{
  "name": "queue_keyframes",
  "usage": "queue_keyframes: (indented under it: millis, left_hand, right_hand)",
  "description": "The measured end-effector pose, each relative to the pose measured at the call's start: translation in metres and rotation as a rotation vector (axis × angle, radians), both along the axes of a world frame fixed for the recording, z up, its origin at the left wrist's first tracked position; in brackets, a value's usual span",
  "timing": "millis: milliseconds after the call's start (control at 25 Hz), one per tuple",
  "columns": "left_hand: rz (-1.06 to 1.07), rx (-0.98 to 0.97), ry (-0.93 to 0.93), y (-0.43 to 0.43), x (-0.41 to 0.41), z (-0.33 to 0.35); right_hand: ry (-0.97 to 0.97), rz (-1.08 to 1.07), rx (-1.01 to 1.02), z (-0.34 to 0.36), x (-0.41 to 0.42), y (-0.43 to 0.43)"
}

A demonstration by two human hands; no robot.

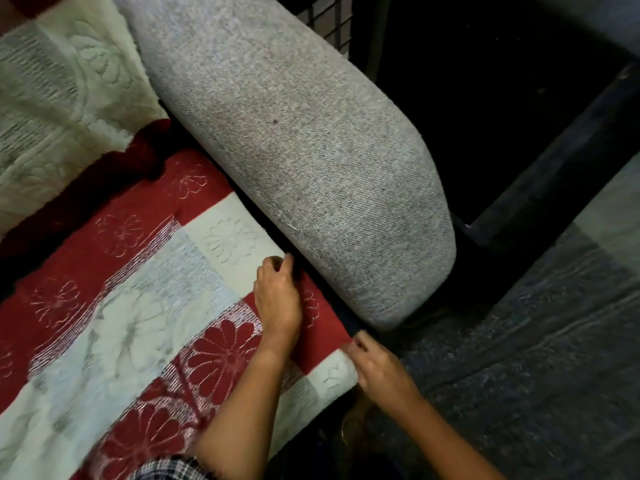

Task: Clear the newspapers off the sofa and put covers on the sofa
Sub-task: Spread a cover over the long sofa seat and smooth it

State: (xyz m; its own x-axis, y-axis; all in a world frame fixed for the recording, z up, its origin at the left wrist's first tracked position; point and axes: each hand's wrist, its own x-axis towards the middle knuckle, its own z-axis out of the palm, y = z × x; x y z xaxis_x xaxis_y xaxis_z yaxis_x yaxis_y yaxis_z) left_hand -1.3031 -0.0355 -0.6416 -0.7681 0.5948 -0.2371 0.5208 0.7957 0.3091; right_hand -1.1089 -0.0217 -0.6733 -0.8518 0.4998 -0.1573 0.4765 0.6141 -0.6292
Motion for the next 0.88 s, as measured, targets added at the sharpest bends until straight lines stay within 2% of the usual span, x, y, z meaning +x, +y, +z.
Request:
queue_keyframes:
  millis: [200, 360, 440, 520, 600, 760, 880]
  left_hand:
    - [0.062, 0.017, -0.054, 0.014, 0.013, -0.011]
    - [-0.036, 0.085, -0.043, 0.004, 0.019, -0.018]
    - [-0.041, 0.125, -0.024, 0.0, 0.022, -0.018]
    - [-0.031, 0.117, -0.014, -0.003, 0.025, -0.017]
    - [-0.019, 0.09, -0.073, -0.003, 0.029, -0.018]
    - [-0.04, 0.145, -0.12, -0.014, 0.027, -0.019]
    - [-0.002, 0.155, -0.096, -0.039, 0.019, -0.016]
  right_hand:
    - [-0.032, -0.081, 0.269, 0.005, 0.017, 0.017]
    - [-0.192, -0.11, 0.369, 0.01, 0.014, 0.009]
    - [-0.258, -0.152, 0.352, 0.017, 0.014, 0.004]
    - [-0.225, -0.178, 0.397, 0.02, 0.015, -0.001]
    - [-0.123, -0.085, 0.474, 0.015, 0.014, -0.009]
    - [-0.096, 0.13, 0.434, 0.008, -0.007, -0.009]
    - [-0.193, 0.042, 0.351, 0.015, -0.027, -0.016]
